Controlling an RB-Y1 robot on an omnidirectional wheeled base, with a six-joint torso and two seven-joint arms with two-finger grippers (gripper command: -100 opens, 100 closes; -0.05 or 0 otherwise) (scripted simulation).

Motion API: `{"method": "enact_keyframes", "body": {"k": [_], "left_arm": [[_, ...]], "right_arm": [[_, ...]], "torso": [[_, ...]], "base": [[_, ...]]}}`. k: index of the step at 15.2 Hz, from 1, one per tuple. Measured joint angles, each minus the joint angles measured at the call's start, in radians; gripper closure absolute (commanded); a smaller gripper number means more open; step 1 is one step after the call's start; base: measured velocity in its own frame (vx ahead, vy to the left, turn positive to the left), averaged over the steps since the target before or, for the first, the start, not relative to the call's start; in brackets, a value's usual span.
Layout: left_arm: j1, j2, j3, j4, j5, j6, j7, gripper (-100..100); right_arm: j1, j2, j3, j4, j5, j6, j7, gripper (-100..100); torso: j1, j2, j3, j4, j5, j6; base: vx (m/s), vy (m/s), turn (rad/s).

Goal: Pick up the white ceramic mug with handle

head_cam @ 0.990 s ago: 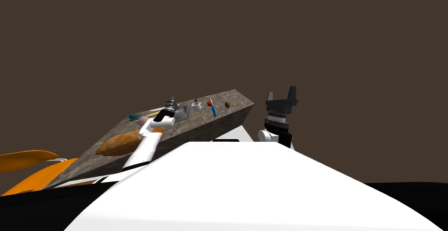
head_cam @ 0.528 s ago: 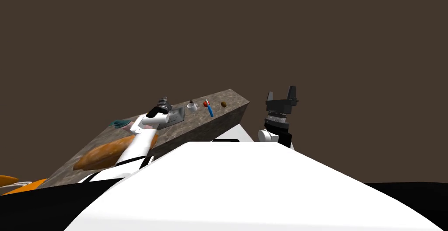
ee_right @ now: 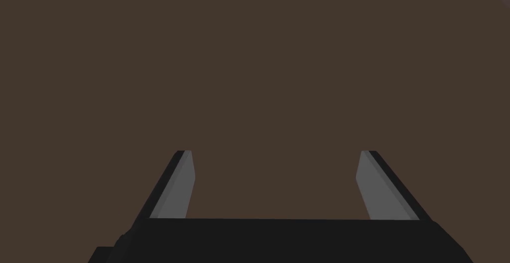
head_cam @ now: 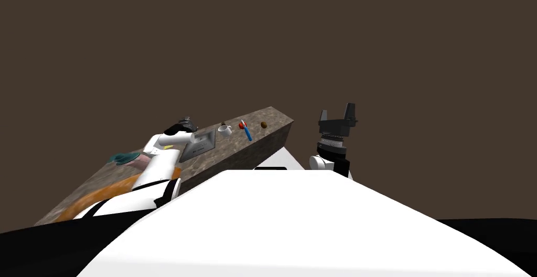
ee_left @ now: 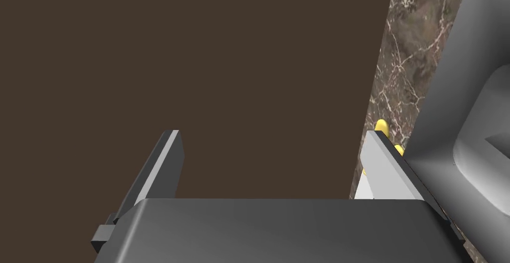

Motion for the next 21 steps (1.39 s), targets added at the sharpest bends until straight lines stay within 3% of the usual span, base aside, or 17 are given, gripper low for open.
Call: {"method": "enact_keyframes", "body": {"k": [6, 14, 18, 21], "left_arm": [[-0.083, 0.074, 0.05, 0.152, 0.017, 0.104, 0.034, -100], [-0.15, 0.142, 0.117, 0.289, 0.032, 0.247, 0.072, -100], [-0.203, 0.178, 0.153, 0.36, 0.028, 0.332, 0.103, -100], [-0.215, 0.197, 0.176, 0.403, 0.037, 0.39, 0.115, -100]], "right_arm": [[0.0, 0.0, 0.0, 0.0, 0.0, 0.0, 0.0, 0], [0.0, 0.0, 0.0, 0.0, 0.0, 0.0, 0.0, 0], [0.0, 0.0, 0.0, 0.0, 0.0, 0.0, 0.0, 0], [0.0, 0.0, 0.0, 0.0, 0.0, 0.0, 0.0, 0]], "torso": [[0.0, 0.0, 0.0, 0.0, 0.0, 0.0], [0.0, 0.0, 0.0, 0.0, 0.0, 0.0], [0.0, 0.0, 0.0, 0.0, 0.0, 0.002], [0.001, 0.0, 0.0, 0.0, 0.0, 0.0]], "base": [[-0.023, -0.007, -0.175], [-0.02, -0.006, -0.168], [-0.02, -0.002, -0.24], [-0.016, 0.002, -0.08]]}}
